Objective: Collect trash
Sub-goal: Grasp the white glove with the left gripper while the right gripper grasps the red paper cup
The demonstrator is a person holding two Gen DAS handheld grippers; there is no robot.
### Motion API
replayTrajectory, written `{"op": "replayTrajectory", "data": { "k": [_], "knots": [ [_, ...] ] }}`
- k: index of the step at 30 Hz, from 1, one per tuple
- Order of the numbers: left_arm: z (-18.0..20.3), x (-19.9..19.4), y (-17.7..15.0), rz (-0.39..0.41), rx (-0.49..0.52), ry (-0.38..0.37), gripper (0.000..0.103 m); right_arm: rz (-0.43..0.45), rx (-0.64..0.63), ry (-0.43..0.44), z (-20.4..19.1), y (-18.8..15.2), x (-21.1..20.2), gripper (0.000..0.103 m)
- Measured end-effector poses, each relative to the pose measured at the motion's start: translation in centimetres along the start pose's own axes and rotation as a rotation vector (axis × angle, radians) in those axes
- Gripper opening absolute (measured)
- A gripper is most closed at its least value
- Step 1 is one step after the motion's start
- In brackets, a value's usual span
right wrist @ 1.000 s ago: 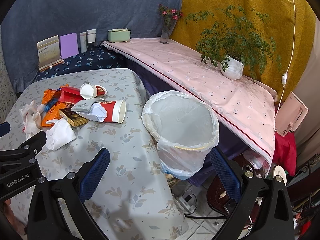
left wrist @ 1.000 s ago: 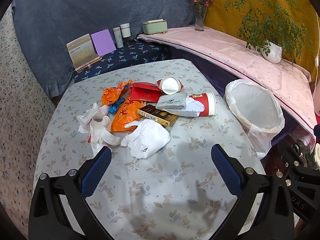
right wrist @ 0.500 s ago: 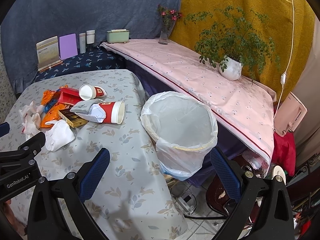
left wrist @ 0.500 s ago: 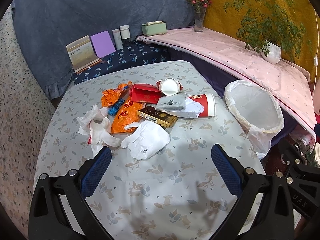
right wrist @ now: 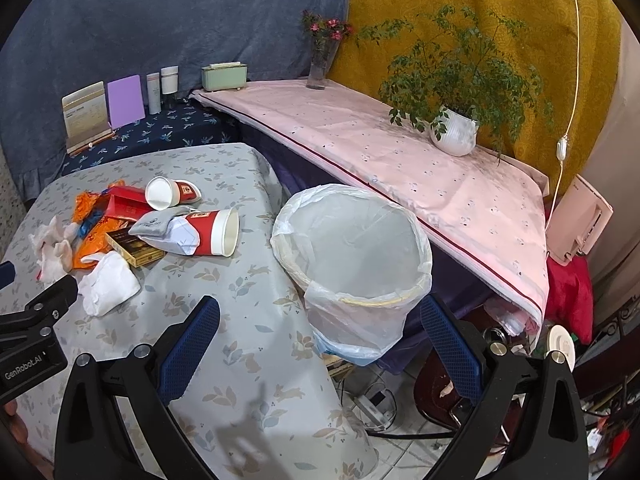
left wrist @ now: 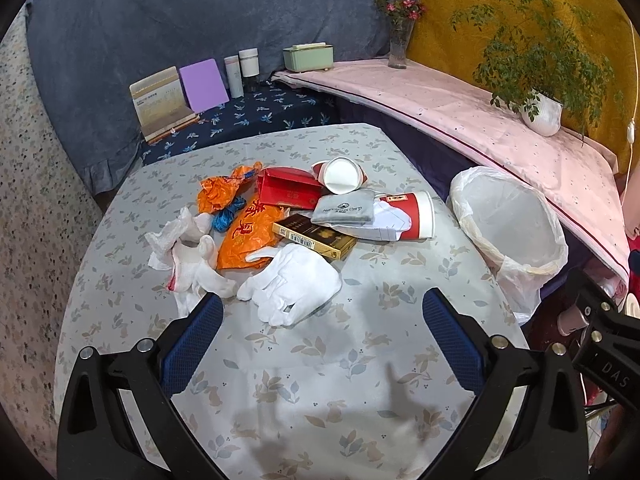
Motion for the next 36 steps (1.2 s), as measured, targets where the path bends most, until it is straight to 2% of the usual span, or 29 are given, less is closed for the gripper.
{"op": "replayTrajectory", "data": {
  "k": [11, 15, 20, 23, 26, 28, 30, 34, 36],
  "knots": [
    [-3.8, 5.1, -1.2, -0.075, -0.059, -0.042, 0.096, -0.006, 0.012, 0.044, -1.0, 0.7, 3.2, 0.096],
    [-3.9, 6.8, -1.8, -0.099, -0.029, -0.109, 0.096, -0.018, 0.005, 0.052, -1.7, 1.1, 4.7, 0.096],
    [-3.8, 9.3, -2.1, -0.140, -0.031, -0.134, 0.095, -0.036, 0.001, 0.067, -2.6, 1.6, 6.6, 0.096],
    [-3.7, 10.4, -2.0, -0.159, -0.052, -0.154, 0.088, -0.043, -0.008, 0.075, -3.2, 1.8, 7.6, 0.096],
    [-3.2, 11.2, -1.8, -0.167, -0.034, -0.149, 0.088, -0.047, -0.011, 0.078, -3.6, 2.1, 8.5, 0.096],
    [-2.8, 11.8, -1.8, -0.172, -0.014, -0.140, 0.081, -0.051, -0.006, 0.080, -3.7, 2.2, 9.0, 0.096],
    [-2.4, 12.5, -1.8, -0.187, 0.002, -0.136, 0.066, -0.058, 0.000, 0.082, -3.8, 2.4, 9.5, 0.096],
    [-1.8, 13.6, -2.1, -0.224, 0.013, -0.145, 0.057, -0.064, 0.015, 0.101, -3.9, 2.7, 10.5, 0.096],
    [-1.5, 13.8, -2.2, -0.226, 0.026, -0.145, 0.042, -0.065, 0.010, 0.103, -4.2, 2.8, 11.0, 0.096]
  ]
}}
Point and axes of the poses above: each gripper's, at about its wrist camera, not at the fingertips, and x roughly the way its jaws point, z to its right, y to its top, the point moved 3 cm from there along x, roughly the way its jaws point, and after that the axes turned 9 degrees about y, right-handed, at the moved point
